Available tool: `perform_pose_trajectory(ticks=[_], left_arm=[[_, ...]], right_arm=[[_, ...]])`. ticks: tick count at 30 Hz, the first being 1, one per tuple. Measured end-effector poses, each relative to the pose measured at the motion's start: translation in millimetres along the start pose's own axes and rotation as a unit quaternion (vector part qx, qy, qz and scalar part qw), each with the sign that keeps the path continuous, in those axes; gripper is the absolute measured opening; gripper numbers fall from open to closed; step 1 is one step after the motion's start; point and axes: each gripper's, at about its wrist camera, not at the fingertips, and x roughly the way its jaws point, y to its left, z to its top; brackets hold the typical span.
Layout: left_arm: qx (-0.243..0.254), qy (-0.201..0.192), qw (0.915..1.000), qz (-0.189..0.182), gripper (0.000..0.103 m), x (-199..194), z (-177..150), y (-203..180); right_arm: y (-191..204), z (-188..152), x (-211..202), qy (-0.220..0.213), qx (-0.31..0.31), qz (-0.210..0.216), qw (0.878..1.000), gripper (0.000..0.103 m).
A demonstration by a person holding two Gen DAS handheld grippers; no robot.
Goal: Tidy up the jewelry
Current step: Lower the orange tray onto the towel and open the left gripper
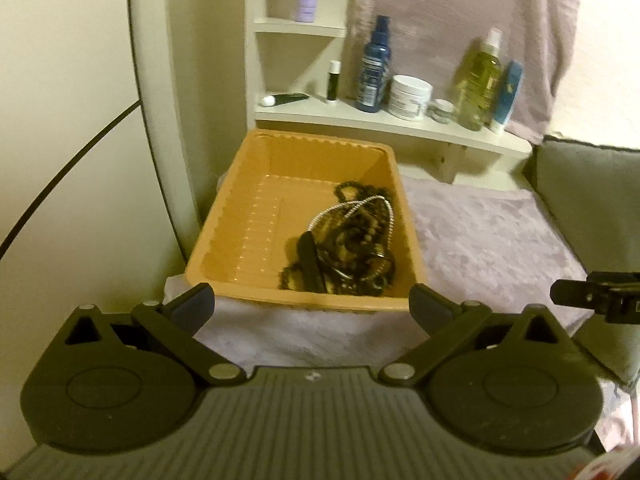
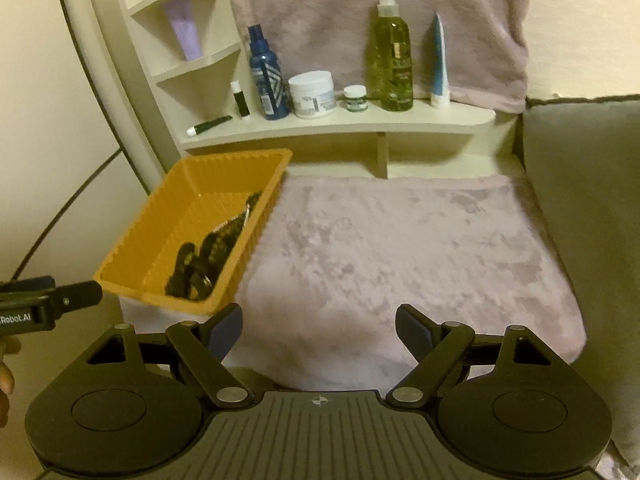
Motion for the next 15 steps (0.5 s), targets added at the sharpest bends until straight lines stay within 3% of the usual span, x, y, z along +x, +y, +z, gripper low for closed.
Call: perform_pose_trajectory(ticks=[15], left_arm=[[0.023,0.030,0.9991,-0.019,0.103,-4.9,-21.0,-48.4]], right_arm=[[-13.5,-26.9,-19.2,0.017,0.014,-0.027,0.999,0.083]])
